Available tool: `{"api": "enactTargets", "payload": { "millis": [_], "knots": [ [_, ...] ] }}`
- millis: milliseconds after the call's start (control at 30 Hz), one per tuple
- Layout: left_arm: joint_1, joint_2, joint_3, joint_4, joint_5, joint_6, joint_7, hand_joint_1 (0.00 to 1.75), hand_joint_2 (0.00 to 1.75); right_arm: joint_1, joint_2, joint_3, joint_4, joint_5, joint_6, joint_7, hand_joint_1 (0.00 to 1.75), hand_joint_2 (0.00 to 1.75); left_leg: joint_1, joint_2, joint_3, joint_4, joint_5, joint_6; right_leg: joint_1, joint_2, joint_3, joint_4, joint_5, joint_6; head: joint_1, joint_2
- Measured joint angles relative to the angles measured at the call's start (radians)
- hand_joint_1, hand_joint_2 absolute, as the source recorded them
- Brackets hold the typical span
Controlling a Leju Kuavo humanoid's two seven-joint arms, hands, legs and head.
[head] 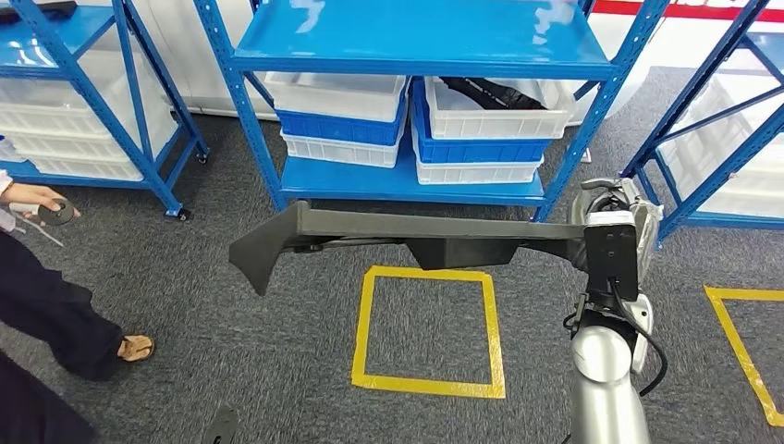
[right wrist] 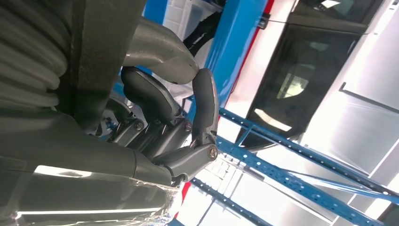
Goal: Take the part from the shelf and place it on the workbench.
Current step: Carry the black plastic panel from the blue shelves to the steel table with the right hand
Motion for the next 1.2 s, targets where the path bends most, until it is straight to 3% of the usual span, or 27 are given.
{"api": "enactTargets", "payload": {
  "millis": [67,100,133,167,200,233,267,300,333,367,433,467,500,567,600,633,667,733,800,867,933,967,1000,1067,1100,1133,1200],
  "knots": [
    [-0.001,-0.002,-0.01,0.0,-0.012,0.0,0.008,0.0,1.75,0.017,-0.005,-0.008,-0.003,0.001,-0.003,0.001,1.75,1.75,-0.003,0.003,-0.033,0.0,0.029,0.007,-0.001,0.001,-0.021,0.113,-0.098,-0.012,0.005,0.0],
    [-0.001,-0.004,-0.014,0.0,-0.014,0.0,0.01,0.0,1.75,0.023,-0.008,-0.011,-0.004,0.0,-0.004,0.001,1.75,1.75,-0.004,0.004,-0.051,0.0,0.043,0.006,-0.001,0.001,-0.025,0.175,-0.123,-0.01,0.006,0.0],
    [-0.001,-0.005,-0.016,0.0,-0.016,0.001,0.01,0.0,1.75,0.027,-0.009,-0.013,-0.003,-0.001,-0.004,0.001,1.75,1.75,-0.005,0.006,-0.07,0.001,0.058,0.006,-0.001,0.001,-0.02,0.221,-0.123,-0.002,0.007,0.0],
    [-0.001,-0.007,-0.016,0.0,-0.016,0.002,0.01,0.0,1.75,0.029,-0.01,-0.015,-0.003,-0.002,-0.004,0.0,1.75,1.75,-0.006,0.008,-0.09,0.002,0.073,0.005,0.0,0.001,-0.004,0.242,-0.103,0.01,0.007,0.0],
    [-0.001,-0.008,-0.016,0.0,-0.016,0.003,0.01,0.0,1.75,0.029,-0.011,-0.017,-0.003,-0.003,-0.004,0.0,1.75,1.75,-0.006,0.009,-0.109,0.003,0.088,0.002,0.0,0.001,0.027,0.229,-0.075,0.02,0.007,0.0],
    [-0.001,-0.01,-0.017,0.0,-0.016,0.004,0.01,0.0,1.75,0.029,-0.011,-0.019,-0.003,-0.003,-0.004,0.0,1.75,1.75,-0.007,0.01,-0.126,0.004,0.103,-0.001,0.0,0.001,0.077,0.181,-0.059,0.025,0.007,0.0],
    [-0.001,-0.011,-0.017,0.0,-0.016,0.005,0.01,0.0,1.75,0.028,-0.011,-0.02,-0.004,-0.003,-0.004,0.0,1.75,1.75,-0.009,0.01,-0.14,0.007,0.114,-0.005,0.002,0.001,0.143,0.104,-0.063,0.022,0.007,0.0],
    [-0.001,-0.012,-0.018,-0.001,-0.016,0.005,0.01,0.0,1.75,0.026,-0.011,-0.02,-0.004,-0.003,-0.004,0.0,1.75,1.75,-0.011,0.009,-0.15,0.01,0.127,-0.009,0.004,0.001,0.204,0.017,-0.084,0.013,0.007,0.0],
    [-0.001,-0.012,-0.019,-0.001,-0.015,0.005,0.009,0.0,1.75,0.025,-0.011,-0.021,-0.005,-0.005,-0.003,-0.001,1.75,1.75,-0.012,0.009,-0.157,0.01,0.14,-0.014,0.007,0.001,0.246,-0.05,-0.105,0.003,0.005,0.0],
    [-0.001,-0.013,-0.02,-0.001,-0.012,0.004,0.007,0.0,1.75,0.023,-0.011,-0.021,-0.005,-0.008,-0.002,-0.004,1.75,1.75,-0.013,0.009,-0.162,0.009,0.153,-0.019,0.011,0.001,0.266,-0.09,-0.119,-0.004,0.004,0.0],
    [0.001,-0.013,-0.021,0.0,-0.001,0.0,0.0,0.0,1.75,0.019,-0.012,-0.021,0.002,-0.022,0.004,-0.014,1.75,1.75,-0.01,0.006,-0.174,0.007,0.165,-0.03,0.005,-0.001,0.248,-0.097,-0.11,-0.019,0.002,0.0],
    [0.003,-0.013,-0.02,0.0,0.007,-0.001,-0.003,0.0,1.75,0.015,-0.011,-0.022,0.009,-0.03,0.007,-0.02,1.75,1.75,-0.008,0.004,-0.181,0.02,0.142,-0.036,0.002,-0.003,0.236,-0.095,-0.099,-0.03,0.001,0.0],
    [0.006,-0.014,-0.019,0.0,0.015,-0.001,-0.007,0.0,1.75,0.009,-0.011,-0.022,0.019,-0.038,0.009,-0.028,1.75,1.75,-0.005,0.002,-0.191,0.05,0.097,-0.042,-0.003,-0.005,0.225,-0.095,-0.086,-0.041,-0.002,0.0],
    [0.008,-0.017,-0.013,0.0,0.035,0.001,-0.013,0.0,1.75,-0.013,-0.009,-0.021,0.048,-0.05,0.011,-0.044,1.75,1.75,0.001,0.0,-0.21,0.163,-0.021,-0.053,-0.001,-0.006,0.196,-0.091,-0.057,-0.054,-0.006,0.0],
    [0.009,-0.019,-0.008,0.0,0.046,0.002,-0.015,0.0,1.75,-0.026,-0.009,-0.02,0.067,-0.055,0.011,-0.052,1.75,1.75,0.003,0.0,-0.217,0.229,-0.055,-0.056,0.0,-0.006,0.179,-0.088,-0.043,-0.055,-0.007,0.0],
    [0.009,-0.02,-0.001,0.0,0.055,0.003,-0.017,0.0,1.75,-0.039,-0.008,-0.02,0.086,-0.058,0.011,-0.057,1.75,1.75,0.005,0.0,-0.216,0.281,-0.06,-0.059,0.002,-0.006,0.159,-0.082,-0.03,-0.055,-0.007,0.0],
    [0.011,-0.021,0.005,0.0,0.062,0.004,-0.017,0.0,1.75,-0.05,-0.008,-0.021,0.103,-0.061,0.011,-0.061,1.75,1.75,0.007,0.0,-0.205,0.307,-0.04,-0.06,0.002,-0.006,0.138,-0.075,-0.019,-0.053,-0.007,0.0],
    [0.015,-0.023,0.015,0.0,0.067,0.006,-0.013,0.0,1.75,-0.066,-0.008,-0.022,0.126,-0.063,0.011,-0.067,1.75,1.75,0.009,0.0,-0.14,0.266,0.016,-0.056,0.003,-0.007,0.096,-0.055,-0.002,-0.047,-0.007,0.0],
    [0.019,-0.025,0.019,0.0,0.066,0.008,-0.008,0.0,1.75,-0.078,-0.007,-0.024,0.137,-0.066,0.008,-0.072,1.75,1.75,0.007,-0.002,-0.042,0.139,0.001,-0.048,0.004,-0.008,0.069,-0.042,0.012,-0.037,-0.007,0.0],
    [0.021,-0.026,0.02,0.001,0.062,0.009,-0.005,0.0,1.75,-0.091,-0.007,-0.026,0.147,-0.074,0.002,-0.077,1.75,1.75,0.0,-0.005,0.008,0.048,-0.037,-0.038,0.004,-0.012,0.055,-0.042,0.032,-0.023,-0.006,0.0],
    [0.026,-0.027,0.02,0.001,0.052,0.009,-0.002,0.0,1.75,-0.098,-0.008,-0.028,0.158,-0.084,-0.004,-0.083,1.75,1.75,-0.004,-0.003,-0.001,0.026,-0.024,-0.022,0.004,-0.014,0.043,-0.043,0.049,-0.009,-0.006,0.0],
    [0.029,-0.028,0.02,0.001,0.049,0.009,0.0,0.0,1.75,-0.098,-0.01,-0.03,0.163,-0.087,-0.006,-0.085,1.75,1.75,-0.004,-0.001,-0.011,0.022,-0.011,-0.013,0.004,-0.013,0.034,-0.036,0.04,-0.006,-0.006,0.0],
    [0.031,-0.028,0.02,0.002,0.045,0.009,0.002,0.0,1.75,-0.096,-0.011,-0.033,0.168,-0.09,-0.008,-0.086,1.75,1.75,-0.003,0.001,-0.023,0.018,0.005,-0.004,0.005,-0.011,0.022,-0.013,0.012,-0.008,-0.004,0.0],
    [0.032,-0.027,0.021,0.002,0.041,0.009,0.003,0.0,1.75,-0.095,-0.014,-0.038,0.177,-0.094,-0.011,-0.088,1.75,1.75,-0.003,0.003,-0.054,0.016,0.034,0.007,0.003,-0.007,-0.008,0.083,-0.082,-0.02,-0.001,0.0],
    [0.032,-0.026,0.021,0.002,0.04,0.008,0.0,0.0,1.75,-0.095,-0.015,-0.04,0.181,-0.096,-0.013,-0.088,1.75,1.75,-0.003,0.004,-0.072,0.016,0.049,0.01,0.002,-0.006,-0.019,0.147,-0.12,-0.022,0.001,0.0],
    [0.032,-0.027,0.021,0.002,0.038,0.008,-0.006,0.0,1.75,-0.094,-0.016,-0.042,0.184,-0.097,-0.015,-0.088,1.75,1.75,-0.003,0.004,-0.091,0.017,0.064,0.009,0.001,-0.006,-0.022,0.202,-0.136,-0.016,0.001,0.0],
    [0.032,-0.027,0.021,0.002,0.035,0.006,-0.018,0.0,1.75,-0.092,-0.018,-0.046,0.19,-0.1,-0.019,-0.089,1.75,1.75,-0.002,0.005,-0.13,0.018,0.095,0.005,-0.001,-0.005,0.009,0.237,-0.11,0.007,0.002,0.0]
  ]
}}
